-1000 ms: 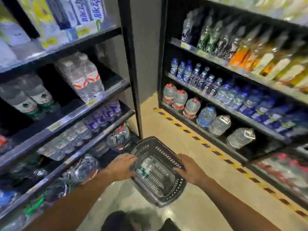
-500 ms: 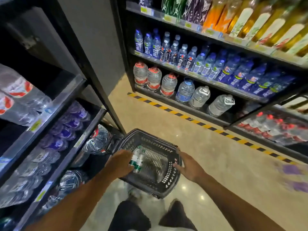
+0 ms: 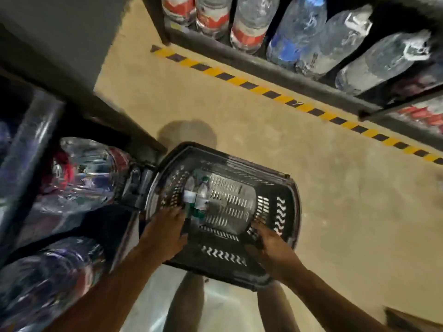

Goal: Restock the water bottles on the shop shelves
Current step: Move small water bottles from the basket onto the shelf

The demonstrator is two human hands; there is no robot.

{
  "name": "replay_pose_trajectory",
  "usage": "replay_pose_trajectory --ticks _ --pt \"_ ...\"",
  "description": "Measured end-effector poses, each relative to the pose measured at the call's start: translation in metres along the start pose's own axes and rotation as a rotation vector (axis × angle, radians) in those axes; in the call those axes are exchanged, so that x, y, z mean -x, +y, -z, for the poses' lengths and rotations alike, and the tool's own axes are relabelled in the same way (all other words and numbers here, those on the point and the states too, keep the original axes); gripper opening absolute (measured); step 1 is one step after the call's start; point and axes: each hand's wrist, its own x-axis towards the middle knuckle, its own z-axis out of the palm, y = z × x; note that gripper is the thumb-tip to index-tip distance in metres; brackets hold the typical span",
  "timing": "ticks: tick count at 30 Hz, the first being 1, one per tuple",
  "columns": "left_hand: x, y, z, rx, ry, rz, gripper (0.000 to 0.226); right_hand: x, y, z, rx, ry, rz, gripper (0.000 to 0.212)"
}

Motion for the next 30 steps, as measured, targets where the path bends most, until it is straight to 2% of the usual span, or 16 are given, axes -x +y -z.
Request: replay_pose_trajectory --ticks 5,8,11,17,21,25,27,30 --pt "-0.090 -0.023 -0.093 0.029 -0.126 0.041 0.068 -0.101 0.055 -0.064 0.003 -0.062 -0.043 0.056" --pt "-0.150 -0.028 -0.136 0.051 -0.138 0.064 0.062 -0.163 0.090 -0.098 -0.013 -0.084 -0.039 0.060" --pt "-0.191 -0.033 -0.169 0.097 -0.180 0.109 0.066 -0.227 0.114 -0.131 -0.014 -0.134 -0.071 0.062" --pt "-0.217 -0.050 -0.207 0.176 -0.125 0.189 0.067 -0.316 0.114 -0.196 -0.310 -0.150 -0.105 0.064" --pt "-0.221 -0.062 -0.217 0.213 -0.127 0.238 0.071 -0.355 0.098 -0.235 -0.466 -0.034 -0.135 0.051" --pt "-0.221 -0.071 -0.227 0.255 -0.151 0.275 0.085 -0.374 0.084 -0.263 -0.557 0.123 -0.242 0.065" --pt "-0.219 -0.073 -0.228 0.318 -0.127 0.287 0.087 -0.375 0.083 -0.266 -0.589 0.133 -0.257 0.059" --pt "-0.221 -0.075 -0.226 0.404 -0.052 0.282 0.089 -0.362 0.090 -0.250 -0.552 0.123 -0.181 0.040"
